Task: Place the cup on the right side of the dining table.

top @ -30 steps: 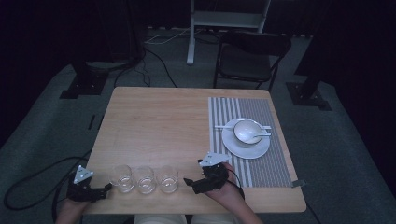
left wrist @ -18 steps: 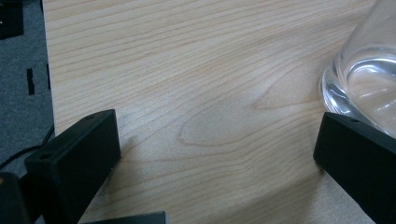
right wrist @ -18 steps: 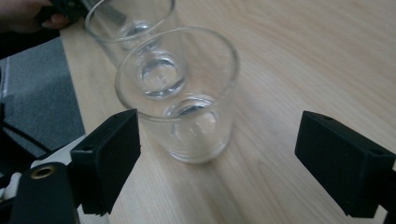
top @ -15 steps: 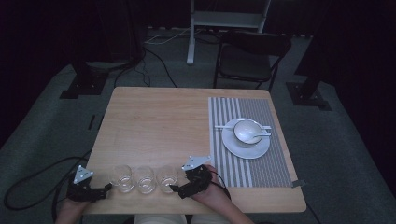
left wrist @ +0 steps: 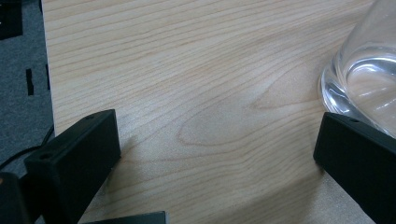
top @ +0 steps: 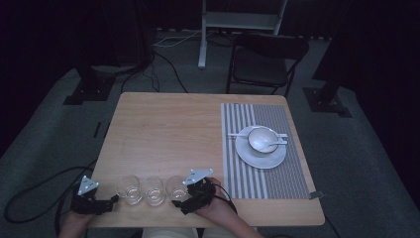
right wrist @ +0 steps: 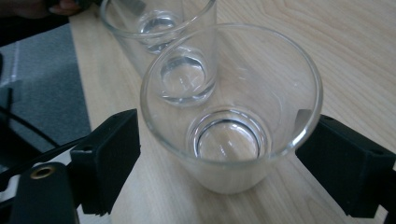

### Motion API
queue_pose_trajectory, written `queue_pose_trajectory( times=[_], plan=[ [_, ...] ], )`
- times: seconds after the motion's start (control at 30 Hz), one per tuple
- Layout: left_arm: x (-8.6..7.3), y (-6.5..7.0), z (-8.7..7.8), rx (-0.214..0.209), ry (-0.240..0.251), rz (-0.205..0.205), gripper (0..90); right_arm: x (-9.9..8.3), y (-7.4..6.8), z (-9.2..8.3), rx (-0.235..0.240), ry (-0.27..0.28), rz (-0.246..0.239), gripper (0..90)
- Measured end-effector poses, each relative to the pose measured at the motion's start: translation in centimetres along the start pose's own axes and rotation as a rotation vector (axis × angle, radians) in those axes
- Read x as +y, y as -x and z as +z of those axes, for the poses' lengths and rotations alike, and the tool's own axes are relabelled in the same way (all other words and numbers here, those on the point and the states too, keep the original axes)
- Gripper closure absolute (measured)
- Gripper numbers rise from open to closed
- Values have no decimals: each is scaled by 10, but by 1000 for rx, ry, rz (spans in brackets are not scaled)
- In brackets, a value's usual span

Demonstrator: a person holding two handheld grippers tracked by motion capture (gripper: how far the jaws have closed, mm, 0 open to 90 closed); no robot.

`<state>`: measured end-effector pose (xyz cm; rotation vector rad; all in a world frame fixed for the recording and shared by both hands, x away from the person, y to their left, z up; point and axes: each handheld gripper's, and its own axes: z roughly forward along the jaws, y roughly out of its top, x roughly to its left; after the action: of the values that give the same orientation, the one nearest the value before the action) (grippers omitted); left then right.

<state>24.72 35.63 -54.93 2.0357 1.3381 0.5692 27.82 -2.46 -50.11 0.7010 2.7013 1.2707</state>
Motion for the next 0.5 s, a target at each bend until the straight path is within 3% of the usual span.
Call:
queue_pose_trajectory(
  times=[0.5],
  plan=[
    [0,0,0,-4,1,4,8,1,-3,19,-49,7,-9,174]
  ],
)
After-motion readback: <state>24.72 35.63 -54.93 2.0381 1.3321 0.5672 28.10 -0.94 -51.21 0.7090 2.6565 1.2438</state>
